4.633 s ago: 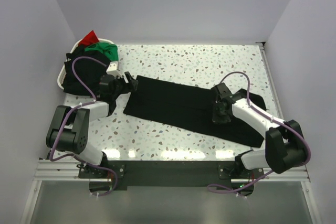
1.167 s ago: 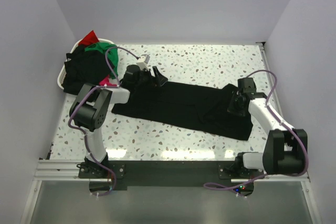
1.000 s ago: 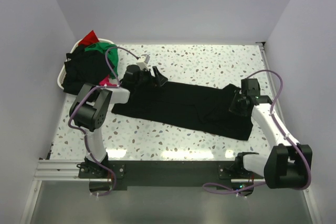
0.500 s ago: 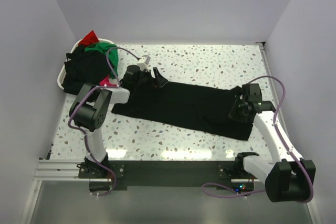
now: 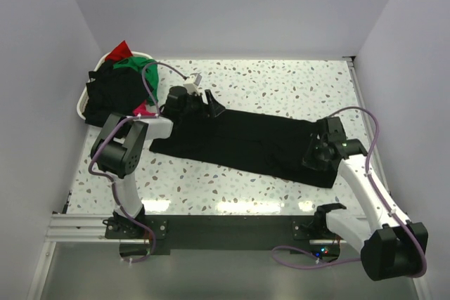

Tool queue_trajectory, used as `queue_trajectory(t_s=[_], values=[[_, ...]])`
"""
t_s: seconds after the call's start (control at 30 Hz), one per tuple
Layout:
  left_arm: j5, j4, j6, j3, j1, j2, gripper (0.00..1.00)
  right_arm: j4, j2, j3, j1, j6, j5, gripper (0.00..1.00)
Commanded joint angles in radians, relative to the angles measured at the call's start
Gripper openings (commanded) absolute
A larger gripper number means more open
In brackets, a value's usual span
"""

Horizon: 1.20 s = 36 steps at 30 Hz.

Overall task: Fold and stack the t-shirts
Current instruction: Fold the tshirt

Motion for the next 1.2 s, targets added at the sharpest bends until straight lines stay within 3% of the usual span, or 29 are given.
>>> queue_trajectory(t_s=[0.0, 0.03, 0.13, 0.2, 0.37, 0.7, 0.87, 1.17], values=[[0.018, 0.009, 0.024, 0.014, -0.001, -0.05, 0.79, -0.065, -0.017, 0.011, 0.03, 0.048, 0.091, 0.13], [0.018, 0.006, 0.026, 0.014, -0.003, -0.052, 0.79, -0.075, -0.016, 0.029, 0.042, 0.058, 0.112, 0.27], [0.016, 0.0, 0.031, 0.012, -0.001, -0.056, 0.79, -0.102, -0.016, 0.08, 0.068, 0.061, 0.175, 0.51], [0.015, -0.003, 0.035, 0.012, -0.001, -0.062, 0.79, -0.077, -0.013, 0.098, 0.084, 0.057, 0.182, 0.54], [-0.005, -0.021, 0.051, 0.009, -0.001, -0.081, 0.8, 0.096, 0.056, 0.091, 0.154, 0.008, 0.047, 0.53], [-0.019, -0.037, 0.07, 0.011, 0.003, -0.078, 0.8, 0.387, 0.389, 0.108, 0.435, 0.009, 0.016, 0.48], [-0.024, -0.043, 0.077, 0.014, 0.006, -0.072, 0.8, 0.349, 0.474, 0.143, 0.463, 0.006, 0.094, 0.45], [-0.019, -0.041, 0.077, 0.014, 0.028, -0.056, 0.8, 0.303, 0.466, 0.118, 0.475, 0.015, 0.186, 0.43]])
